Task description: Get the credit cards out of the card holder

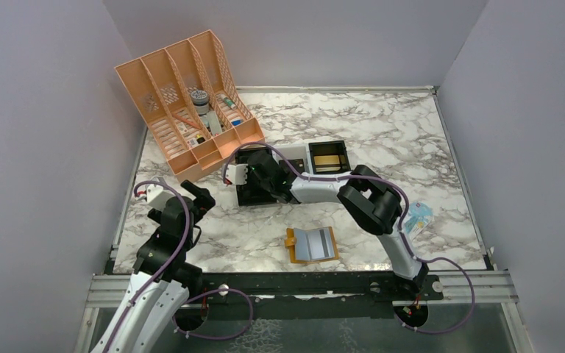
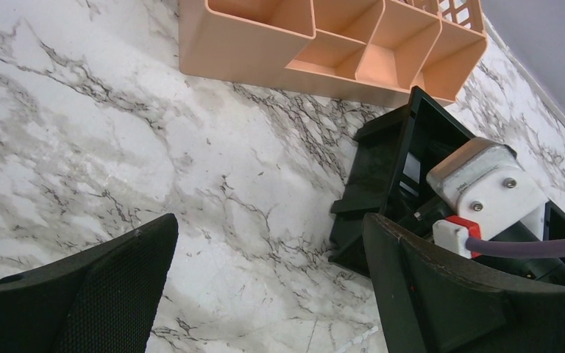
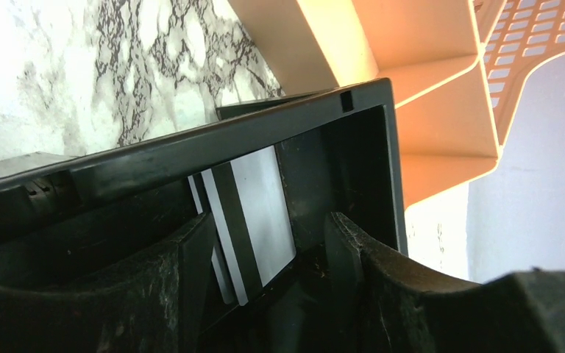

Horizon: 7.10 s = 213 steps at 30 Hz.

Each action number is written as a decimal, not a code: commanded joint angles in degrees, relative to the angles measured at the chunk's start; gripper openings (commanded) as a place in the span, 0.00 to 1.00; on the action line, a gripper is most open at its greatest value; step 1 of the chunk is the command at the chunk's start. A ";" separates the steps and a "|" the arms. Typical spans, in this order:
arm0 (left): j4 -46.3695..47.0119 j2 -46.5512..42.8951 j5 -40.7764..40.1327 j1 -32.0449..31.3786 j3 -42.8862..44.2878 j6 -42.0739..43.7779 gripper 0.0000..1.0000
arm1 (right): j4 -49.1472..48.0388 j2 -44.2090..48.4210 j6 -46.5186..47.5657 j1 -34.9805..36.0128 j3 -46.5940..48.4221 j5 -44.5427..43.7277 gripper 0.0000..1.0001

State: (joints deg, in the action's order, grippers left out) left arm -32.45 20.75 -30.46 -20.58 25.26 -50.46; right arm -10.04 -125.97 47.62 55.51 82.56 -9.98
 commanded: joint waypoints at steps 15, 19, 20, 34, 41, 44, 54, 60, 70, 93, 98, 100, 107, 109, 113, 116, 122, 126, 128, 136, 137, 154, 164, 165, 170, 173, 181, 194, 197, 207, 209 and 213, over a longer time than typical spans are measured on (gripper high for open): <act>5.84 4.14 13.19 0.37 0.63 4.53 0.99 | -12.21 17.71 -21.43 0.23 -10.49 -4.09 0.60; 9.21 6.76 21.49 0.37 0.63 6.60 0.99 | -13.00 30.65 -38.51 0.17 -21.68 -9.66 0.60; 10.21 7.61 23.63 0.37 0.59 7.16 0.99 | -11.40 33.70 -43.04 0.21 -24.43 -11.00 0.60; 24.54 23.00 43.02 -12.29 0.64 8.35 0.90 | 15.91 63.11 -89.82 0.21 -47.95 -4.64 0.61; 24.47 32.96 28.21 -30.96 2.18 5.62 0.91 | 20.00 73.09 -96.16 0.20 -56.03 -2.26 0.61; 26.70 35.31 25.45 -35.77 1.60 3.91 0.91 | 23.32 75.08 -98.32 0.19 -57.30 -2.69 0.61; 33.11 43.96 18.55 -45.21 2.74 0.28 0.88 | 26.89 75.14 -99.68 0.18 -58.30 0.75 0.60; 33.77 46.34 17.13 -46.09 2.44 -0.35 0.58 | 27.57 75.27 -99.94 0.16 -59.09 2.99 0.60; 34.91 48.43 18.94 -46.93 2.23 0.90 0.26 | 25.82 73.73 -97.95 0.19 -59.35 6.25 0.45; 34.73 49.51 17.27 -47.89 1.41 -1.27 0.11 | 27.74 66.89 -97.50 0.15 -59.03 6.30 0.42; 34.68 49.12 16.82 -48.32 0.64 -1.93 0.09 | 29.41 67.75 -97.94 0.22 -58.38 5.77 0.44; 34.65 48.60 16.48 -48.42 0.43 -2.05 0.09 | 30.34 69.08 -98.16 0.19 -57.95 5.31 0.45; 34.69 46.95 15.69 -48.49 -0.87 -2.76 0.09 | 29.91 70.00 -97.93 0.21 -59.11 7.47 0.44; 34.71 46.71 15.62 -48.53 -1.12 -2.89 0.09 | 29.29 69.22 -98.64 0.14 -60.06 7.93 0.44; 34.79 46.81 15.60 -48.57 -1.24 -2.89 0.09 | 26.59 68.24 -99.13 0.18 -61.73 9.43 0.43; 34.90 47.37 15.90 -48.56 -1.31 -2.89 0.09 | 24.17 67.44 -99.22 0.22 -62.42 11.00 0.42; 35.26 48.14 15.96 -48.75 -1.08 -2.81 0.09 | 24.17 66.81 -98.74 0.18 -61.42 11.48 0.41; 35.26 48.33 15.65 -48.77 -1.02 -2.97 0.09 | 29.18 68.89 -99.12 0.16 -59.41 7.99 0.47; 35.19 48.33 15.56 -48.71 -1.15 -3.06 0.09 | 31.58 70.75 -99.15 0.21 -58.50 6.39 0.49; 35.18 48.15 14.99 -48.78 -1.14 -3.35 0.09 | 32.47 75.07 -99.41 0.15 -58.92 7.36 0.51; 35.17 48.15 14.95 -48.82 -1.14 -3.41 0.09 | 31.81 74.82 -99.47 0.16 -59.43 7.95 0.51; 35.17 48.24 14.64 -48.90 -0.99 -3.13 0.09 | 25.90 71.39 -99.44 0.19 -61.34 9.95 0.48; 35.17 49.09 14.81 -48.92 -0.20 -2.95 0.08 | 29.39 72.35 -99.11 0.19 -59.57 8.94 0.51; 35.17 49.24 14.81 -48.86 -0.13 -2.93 0.08 | 28.81 72.17 -98.98 0.17 -59.68 9.45 0.51; 35.16 49.95 14.86 -48.90 0.16 -2.94 0.08 | 25.52 70.25 -98.32 0.18 -60.22 12.21 0.50; 35.17 50.30 14.99 -48.93 0.29 -2.86 0.08 | 24.59 69.05 -98.33 0.14 -60.42 12.69 0.51; 35.17 50.31 14.90 -48.99 0.22 -3.06 0.08 | 24.22 70.46 -98.36 0.21 -60.43 13.14 0.50; 35.25 50.92 14.99 -49.10 0.44 -3.03 0.07 | 24.74 71.95 -97.57 0.19 -59.47 15.16 0.49; 35.25 50.73 14.90 -49.09 0.41 -3.14 0.05 | 24.71 72.28 -97.44 0.16 -59.29 15.51 0.47; 35.17 50.00 14.55 -49.09 -0.16 -3.33 0.05 | 23.89 74.08 -98.75 0.21 -60.28 14.55 0.24; 35.13 49.93 14.47 -49.12 -0.17 -3.32 0.05 | 23.09 74.58 -99.08 0.13 -60.67 14.80 0.15; 35.16 49.87 14.38 -49.11 -0.19 -3.31 0.05 | 22.25 74.85 -99.31 0.19 -60.67 15.17 0.06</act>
State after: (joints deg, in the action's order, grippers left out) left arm 2.57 71.00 -14.79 -69.14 24.64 -53.54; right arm 15.11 -51.92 -51.22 55.51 21.67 4.05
